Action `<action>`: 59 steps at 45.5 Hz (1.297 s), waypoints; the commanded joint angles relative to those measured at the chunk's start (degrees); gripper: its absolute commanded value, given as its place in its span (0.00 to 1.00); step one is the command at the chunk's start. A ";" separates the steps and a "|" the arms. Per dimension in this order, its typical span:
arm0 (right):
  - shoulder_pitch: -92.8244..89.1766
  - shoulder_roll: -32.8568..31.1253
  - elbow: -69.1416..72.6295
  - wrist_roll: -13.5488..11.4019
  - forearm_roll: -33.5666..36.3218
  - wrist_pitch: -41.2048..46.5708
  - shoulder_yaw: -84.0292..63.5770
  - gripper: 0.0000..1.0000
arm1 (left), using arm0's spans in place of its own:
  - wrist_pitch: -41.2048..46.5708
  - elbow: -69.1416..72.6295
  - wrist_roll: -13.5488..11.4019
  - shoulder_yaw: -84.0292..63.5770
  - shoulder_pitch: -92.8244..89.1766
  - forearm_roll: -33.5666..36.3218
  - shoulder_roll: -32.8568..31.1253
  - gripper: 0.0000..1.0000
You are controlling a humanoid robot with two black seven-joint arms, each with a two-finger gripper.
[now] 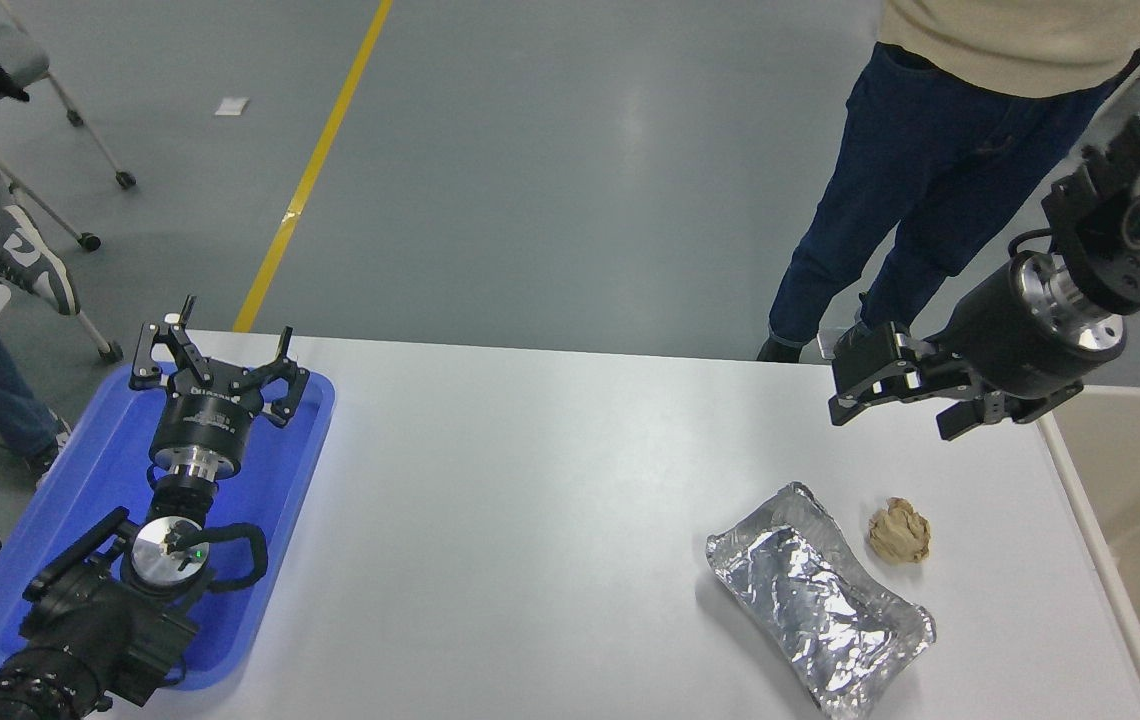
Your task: Pick up foil plate and place in dustbin
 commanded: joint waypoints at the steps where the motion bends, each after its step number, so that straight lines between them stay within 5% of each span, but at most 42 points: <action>1: -5.80 -7.19 -0.89 0.06 -7.64 -4.01 0.65 1.00 | 0.04 0.01 0.04 0.00 0.01 0.00 0.00 1.00; 8: -9.93 -10.44 -1.68 -0.20 -14.68 -5.78 0.56 1.00 | -0.05 0.01 0.04 0.00 0.01 0.00 0.00 1.00; 32: -23.73 -19.41 -1.42 -0.29 -12.93 -8.32 6.18 1.00 | -0.22 -0.08 0.13 0.09 0.01 0.09 0.00 1.00; 59: -44.29 -22.66 -5.02 -0.29 -11.52 -13.95 20.51 1.00 | -0.22 0.01 0.13 0.09 0.01 0.09 0.00 1.00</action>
